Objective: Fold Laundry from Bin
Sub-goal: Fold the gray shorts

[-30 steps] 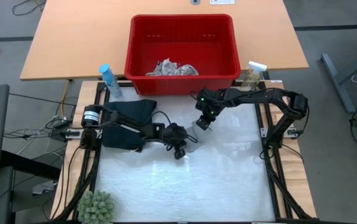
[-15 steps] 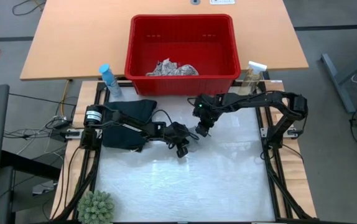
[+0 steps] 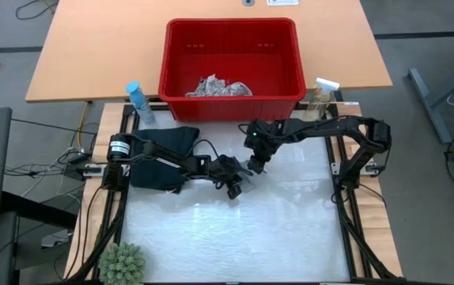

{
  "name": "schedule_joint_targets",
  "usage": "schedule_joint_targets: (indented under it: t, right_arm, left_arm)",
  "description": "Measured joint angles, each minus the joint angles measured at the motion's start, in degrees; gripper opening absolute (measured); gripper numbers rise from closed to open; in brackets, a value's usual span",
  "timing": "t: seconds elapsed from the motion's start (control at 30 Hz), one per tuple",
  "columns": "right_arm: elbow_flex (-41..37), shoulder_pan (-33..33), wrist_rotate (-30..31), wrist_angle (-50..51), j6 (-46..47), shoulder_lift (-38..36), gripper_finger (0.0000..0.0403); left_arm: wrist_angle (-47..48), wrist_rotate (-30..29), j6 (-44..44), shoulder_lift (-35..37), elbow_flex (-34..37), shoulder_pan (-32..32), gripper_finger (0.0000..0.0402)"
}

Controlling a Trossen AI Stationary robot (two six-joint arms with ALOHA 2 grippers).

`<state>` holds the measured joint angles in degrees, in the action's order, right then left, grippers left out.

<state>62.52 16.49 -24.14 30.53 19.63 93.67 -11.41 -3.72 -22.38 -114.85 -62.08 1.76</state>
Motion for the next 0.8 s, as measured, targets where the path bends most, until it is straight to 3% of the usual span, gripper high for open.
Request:
schedule_joint_targets:
  t: [0.5, 0.67, 0.73, 0.8]
  right_arm:
    - [0.00, 0.16, -0.02, -4.45, -0.21, 0.00, 0.0181]
    - [0.00, 0.15, 0.47, -2.97, -0.25, -2.30, 0.0197]
    - [0.00, 0.14, 4.19, 2.68, -0.68, -4.20, 0.0197]
    - [0.00, 0.09, 12.68, 9.89, -0.40, -5.82, 0.0191]
  left_arm:
    - [-3.03, -1.63, -1.48, 0.00, 0.00, 0.00, 0.0000]
    - [-3.23, -1.96, -1.98, -0.54, 0.00, -0.02, 0.0000]
    - [-2.40, -1.89, -2.95, -0.71, 0.00, -0.02, 0.0000]
    - [-2.84, -2.27, -2.98, -1.03, -0.02, -0.09, 0.0000]
